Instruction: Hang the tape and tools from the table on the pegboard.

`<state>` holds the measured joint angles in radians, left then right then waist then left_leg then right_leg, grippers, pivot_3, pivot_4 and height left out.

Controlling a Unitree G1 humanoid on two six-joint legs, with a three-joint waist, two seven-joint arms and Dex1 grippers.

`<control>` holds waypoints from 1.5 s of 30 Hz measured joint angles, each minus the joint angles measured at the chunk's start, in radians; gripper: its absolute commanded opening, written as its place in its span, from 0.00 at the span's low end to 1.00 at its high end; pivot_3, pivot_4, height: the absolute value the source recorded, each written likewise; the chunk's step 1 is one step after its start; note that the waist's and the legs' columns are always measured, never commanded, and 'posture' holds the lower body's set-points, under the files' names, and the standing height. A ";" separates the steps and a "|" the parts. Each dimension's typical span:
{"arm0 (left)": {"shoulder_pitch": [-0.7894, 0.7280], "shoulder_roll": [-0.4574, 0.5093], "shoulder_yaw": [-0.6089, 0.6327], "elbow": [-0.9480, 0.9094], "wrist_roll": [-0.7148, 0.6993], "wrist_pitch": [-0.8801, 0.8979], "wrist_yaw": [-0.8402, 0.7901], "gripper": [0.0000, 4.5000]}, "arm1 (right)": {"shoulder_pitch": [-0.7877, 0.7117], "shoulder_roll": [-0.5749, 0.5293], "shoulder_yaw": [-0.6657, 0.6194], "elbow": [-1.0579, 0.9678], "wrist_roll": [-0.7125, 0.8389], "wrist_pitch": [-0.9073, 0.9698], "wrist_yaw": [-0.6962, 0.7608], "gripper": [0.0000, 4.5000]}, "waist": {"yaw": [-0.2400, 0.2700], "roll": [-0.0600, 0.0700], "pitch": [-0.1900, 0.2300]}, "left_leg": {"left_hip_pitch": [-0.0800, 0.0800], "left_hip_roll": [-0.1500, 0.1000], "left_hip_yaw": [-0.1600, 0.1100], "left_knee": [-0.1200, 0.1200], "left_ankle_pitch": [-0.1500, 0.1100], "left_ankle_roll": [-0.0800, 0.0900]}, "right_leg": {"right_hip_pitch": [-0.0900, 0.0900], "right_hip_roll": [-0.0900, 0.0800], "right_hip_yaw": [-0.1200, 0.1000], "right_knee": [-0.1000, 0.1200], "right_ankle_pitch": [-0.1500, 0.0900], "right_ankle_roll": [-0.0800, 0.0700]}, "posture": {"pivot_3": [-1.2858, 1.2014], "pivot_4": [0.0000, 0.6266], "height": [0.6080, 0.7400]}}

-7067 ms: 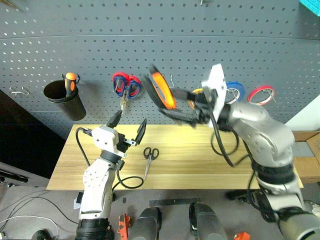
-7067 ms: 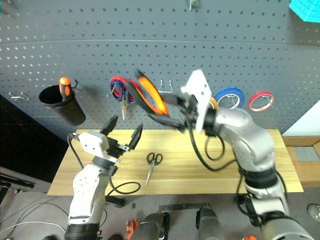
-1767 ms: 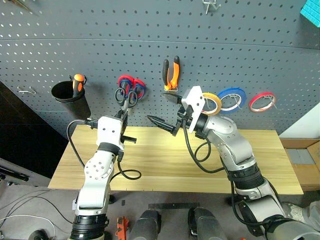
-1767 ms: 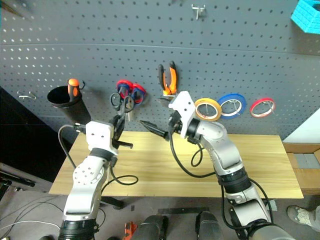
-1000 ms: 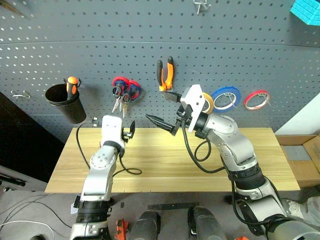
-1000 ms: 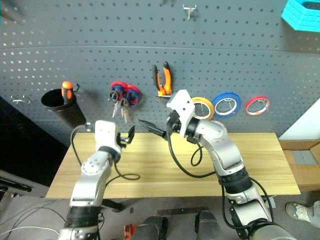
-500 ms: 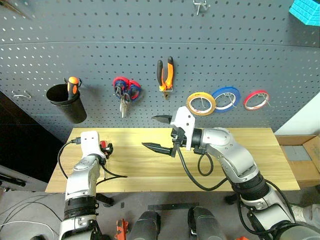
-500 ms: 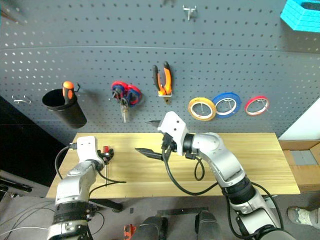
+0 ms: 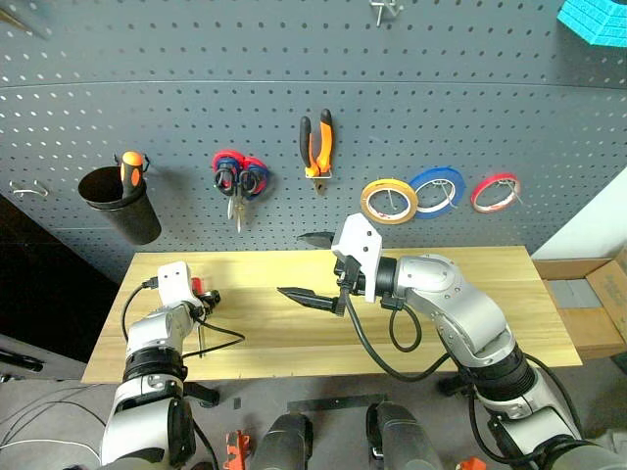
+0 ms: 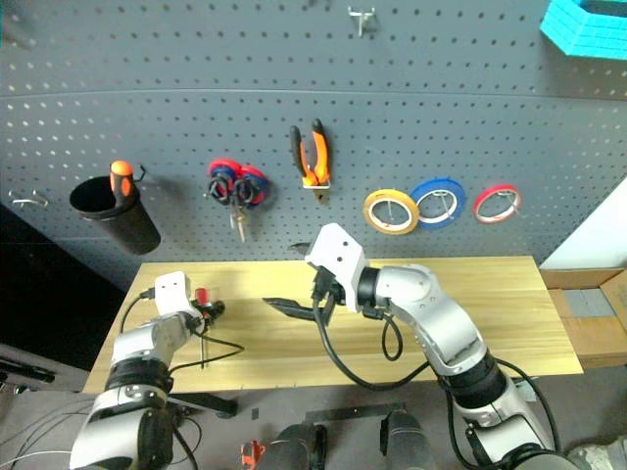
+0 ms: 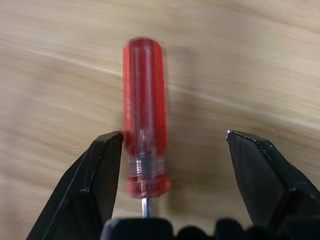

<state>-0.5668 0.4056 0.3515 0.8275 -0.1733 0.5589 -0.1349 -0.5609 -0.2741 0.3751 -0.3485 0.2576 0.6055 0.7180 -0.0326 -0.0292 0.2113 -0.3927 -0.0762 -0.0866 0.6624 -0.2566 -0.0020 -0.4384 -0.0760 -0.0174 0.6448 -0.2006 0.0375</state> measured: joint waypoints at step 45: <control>-0.117 0.229 0.153 -0.812 -0.111 -0.516 -0.096 0.18 | -0.310 0.189 -0.146 0.285 0.046 -0.215 0.009 1.00 | 0.039 -0.007 -0.006 | -0.001 0.001 0.004 0.000 0.001 -0.006 | -0.004 0.003 0.004 0.000 0.002 0.001 | 0.54 0.22 1.00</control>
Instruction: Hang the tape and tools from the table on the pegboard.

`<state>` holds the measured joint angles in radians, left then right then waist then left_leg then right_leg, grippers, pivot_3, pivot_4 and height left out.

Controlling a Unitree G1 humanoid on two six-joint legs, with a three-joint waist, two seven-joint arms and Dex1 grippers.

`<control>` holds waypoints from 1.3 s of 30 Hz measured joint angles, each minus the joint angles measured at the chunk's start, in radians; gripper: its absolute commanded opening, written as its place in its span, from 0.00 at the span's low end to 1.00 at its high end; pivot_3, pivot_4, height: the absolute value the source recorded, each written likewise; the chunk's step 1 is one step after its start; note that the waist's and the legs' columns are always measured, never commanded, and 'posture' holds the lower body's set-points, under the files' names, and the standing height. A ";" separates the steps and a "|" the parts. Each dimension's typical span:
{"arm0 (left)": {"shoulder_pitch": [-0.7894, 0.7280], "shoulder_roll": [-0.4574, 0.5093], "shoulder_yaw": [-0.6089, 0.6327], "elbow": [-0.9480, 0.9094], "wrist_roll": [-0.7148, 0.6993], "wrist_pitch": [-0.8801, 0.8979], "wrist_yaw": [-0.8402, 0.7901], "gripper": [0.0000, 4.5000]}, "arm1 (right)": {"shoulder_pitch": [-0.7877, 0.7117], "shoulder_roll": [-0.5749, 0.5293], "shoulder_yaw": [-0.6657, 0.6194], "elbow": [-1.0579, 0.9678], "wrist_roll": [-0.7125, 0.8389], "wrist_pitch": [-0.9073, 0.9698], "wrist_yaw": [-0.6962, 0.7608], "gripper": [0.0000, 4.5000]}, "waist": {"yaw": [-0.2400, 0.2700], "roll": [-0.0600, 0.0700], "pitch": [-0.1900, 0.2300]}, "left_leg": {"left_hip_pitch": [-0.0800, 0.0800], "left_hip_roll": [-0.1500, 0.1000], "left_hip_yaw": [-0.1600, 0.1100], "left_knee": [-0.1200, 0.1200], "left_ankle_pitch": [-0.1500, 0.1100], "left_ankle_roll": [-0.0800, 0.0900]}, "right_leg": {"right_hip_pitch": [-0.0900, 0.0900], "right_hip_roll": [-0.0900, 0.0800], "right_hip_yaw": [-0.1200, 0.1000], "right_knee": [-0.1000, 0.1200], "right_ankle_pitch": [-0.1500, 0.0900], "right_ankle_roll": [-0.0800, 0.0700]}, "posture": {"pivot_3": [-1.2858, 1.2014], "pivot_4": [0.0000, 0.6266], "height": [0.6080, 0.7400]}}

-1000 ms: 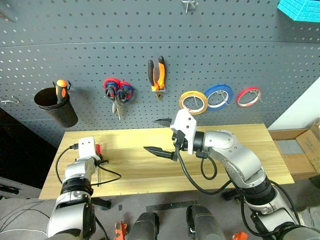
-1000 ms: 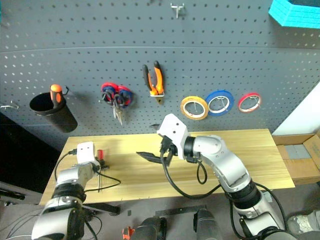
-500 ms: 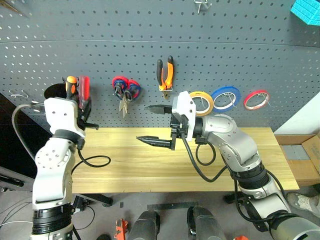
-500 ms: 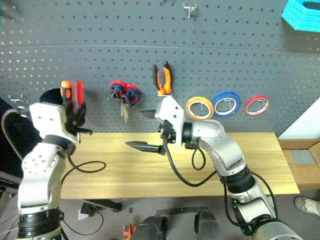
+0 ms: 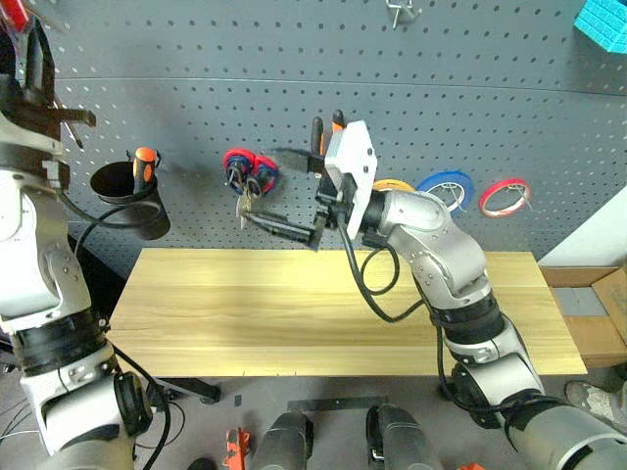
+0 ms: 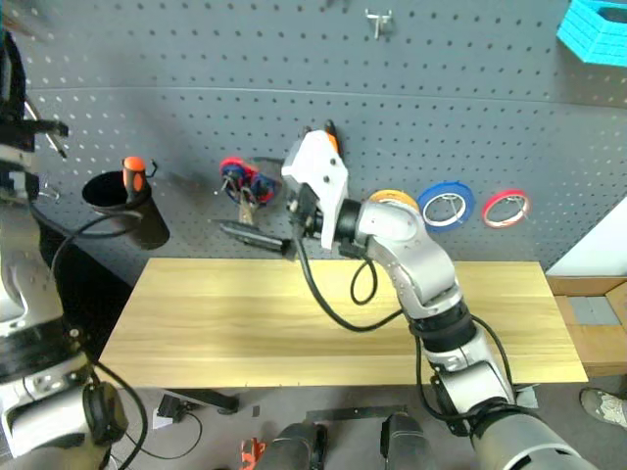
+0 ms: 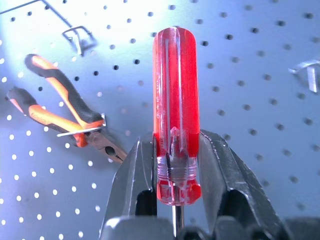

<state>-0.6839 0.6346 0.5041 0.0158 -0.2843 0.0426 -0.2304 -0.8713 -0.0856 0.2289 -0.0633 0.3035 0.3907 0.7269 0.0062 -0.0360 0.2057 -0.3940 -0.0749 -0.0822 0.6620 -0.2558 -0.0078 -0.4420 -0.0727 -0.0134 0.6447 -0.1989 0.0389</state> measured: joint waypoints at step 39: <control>0.726 0.038 -0.054 -0.230 -0.458 0.349 -0.442 0.99 | 0.441 -0.298 -0.093 -0.127 0.016 0.158 -0.055 1.00 | -0.030 0.001 0.000 | 0.002 0.004 0.001 0.001 -0.004 0.007 | 0.005 -0.004 0.003 -0.001 -0.003 -0.004 | 0.50 0.29 1.00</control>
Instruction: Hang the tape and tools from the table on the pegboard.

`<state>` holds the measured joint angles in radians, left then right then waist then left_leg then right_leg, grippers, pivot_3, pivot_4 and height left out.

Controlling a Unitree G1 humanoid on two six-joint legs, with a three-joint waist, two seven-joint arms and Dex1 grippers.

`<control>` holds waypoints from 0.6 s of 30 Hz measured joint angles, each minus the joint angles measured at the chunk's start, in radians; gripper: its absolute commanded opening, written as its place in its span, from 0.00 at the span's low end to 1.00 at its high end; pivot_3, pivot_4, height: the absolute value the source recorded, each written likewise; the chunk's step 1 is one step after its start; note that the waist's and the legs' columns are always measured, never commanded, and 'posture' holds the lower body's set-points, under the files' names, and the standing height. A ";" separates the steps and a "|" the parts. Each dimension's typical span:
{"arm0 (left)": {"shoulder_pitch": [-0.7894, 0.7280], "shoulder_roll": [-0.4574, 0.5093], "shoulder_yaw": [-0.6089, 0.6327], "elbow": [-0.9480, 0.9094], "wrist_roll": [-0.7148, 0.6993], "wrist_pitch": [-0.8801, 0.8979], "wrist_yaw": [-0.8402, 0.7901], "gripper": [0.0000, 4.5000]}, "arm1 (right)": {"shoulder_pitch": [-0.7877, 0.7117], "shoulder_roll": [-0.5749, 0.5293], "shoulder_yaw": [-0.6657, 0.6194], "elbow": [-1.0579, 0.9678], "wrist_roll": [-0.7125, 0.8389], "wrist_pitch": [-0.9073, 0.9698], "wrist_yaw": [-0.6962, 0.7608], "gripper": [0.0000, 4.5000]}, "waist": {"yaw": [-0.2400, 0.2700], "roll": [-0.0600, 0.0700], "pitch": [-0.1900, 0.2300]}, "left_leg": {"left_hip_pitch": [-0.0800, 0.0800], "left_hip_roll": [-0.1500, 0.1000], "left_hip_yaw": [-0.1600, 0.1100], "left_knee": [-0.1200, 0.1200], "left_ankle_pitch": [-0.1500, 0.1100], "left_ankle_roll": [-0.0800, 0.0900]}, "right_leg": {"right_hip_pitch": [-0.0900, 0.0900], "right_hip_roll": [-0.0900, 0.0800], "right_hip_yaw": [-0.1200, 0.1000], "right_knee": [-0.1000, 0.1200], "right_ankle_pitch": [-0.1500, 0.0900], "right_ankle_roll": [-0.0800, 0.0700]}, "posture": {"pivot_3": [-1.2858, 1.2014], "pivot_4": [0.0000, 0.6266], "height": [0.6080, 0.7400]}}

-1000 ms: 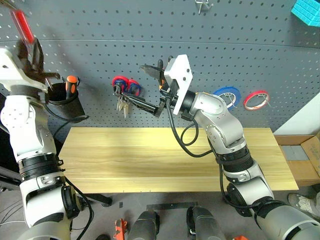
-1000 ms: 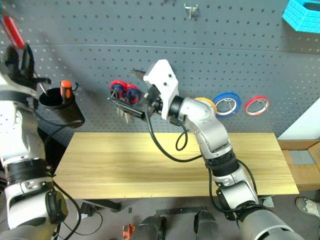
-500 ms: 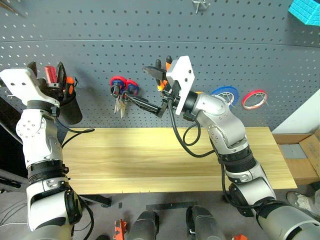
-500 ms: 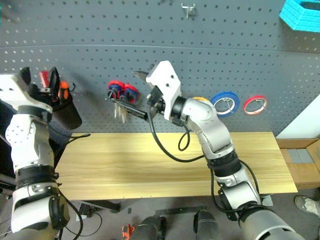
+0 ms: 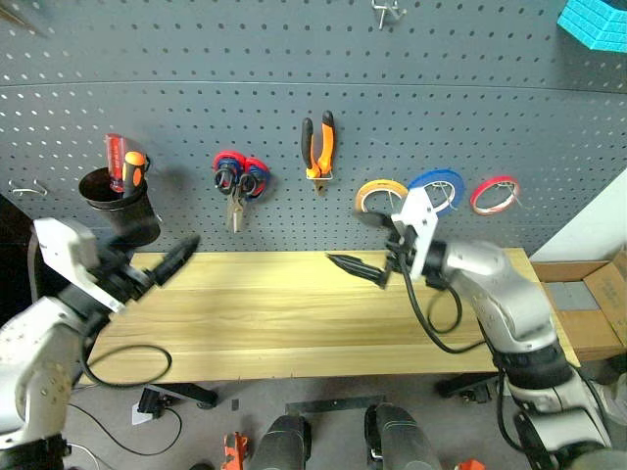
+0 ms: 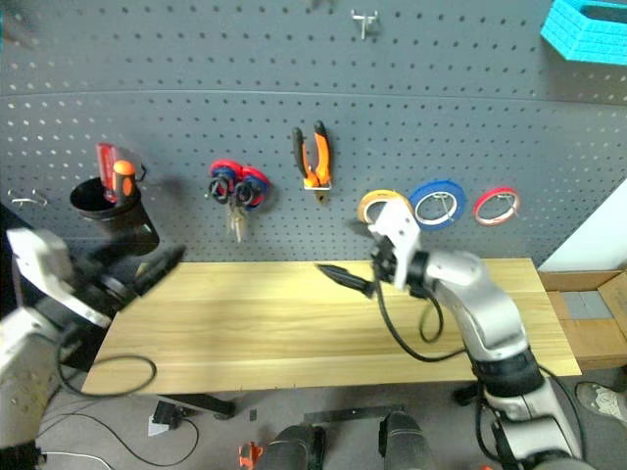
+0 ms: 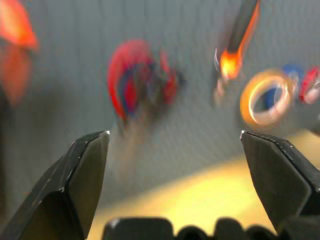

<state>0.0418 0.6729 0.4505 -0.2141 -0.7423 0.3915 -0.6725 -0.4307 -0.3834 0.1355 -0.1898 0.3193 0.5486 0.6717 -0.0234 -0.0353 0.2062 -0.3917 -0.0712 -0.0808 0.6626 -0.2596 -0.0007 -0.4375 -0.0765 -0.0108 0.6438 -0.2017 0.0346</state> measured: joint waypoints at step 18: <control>-0.035 -0.114 -0.168 0.466 0.430 -0.342 0.125 0.99 | 0.227 -0.068 -0.238 0.304 -0.090 -0.176 -0.164 1.00 | -0.007 0.000 -0.005 | 0.013 0.002 0.006 0.000 -0.002 0.003 | 0.013 0.002 0.000 -0.003 0.000 0.001 | 0.49 0.22 1.00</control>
<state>0.0068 0.5588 0.2825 0.2521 -0.3120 0.0493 -0.5471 -0.2039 -0.4516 -0.1022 0.1143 0.2293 0.3730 0.5078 -0.0306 -0.0348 0.2012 -0.3790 -0.0687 -0.0744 0.6623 -0.2616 0.0025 -0.4250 -0.0748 -0.0111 0.6406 -0.2019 0.0359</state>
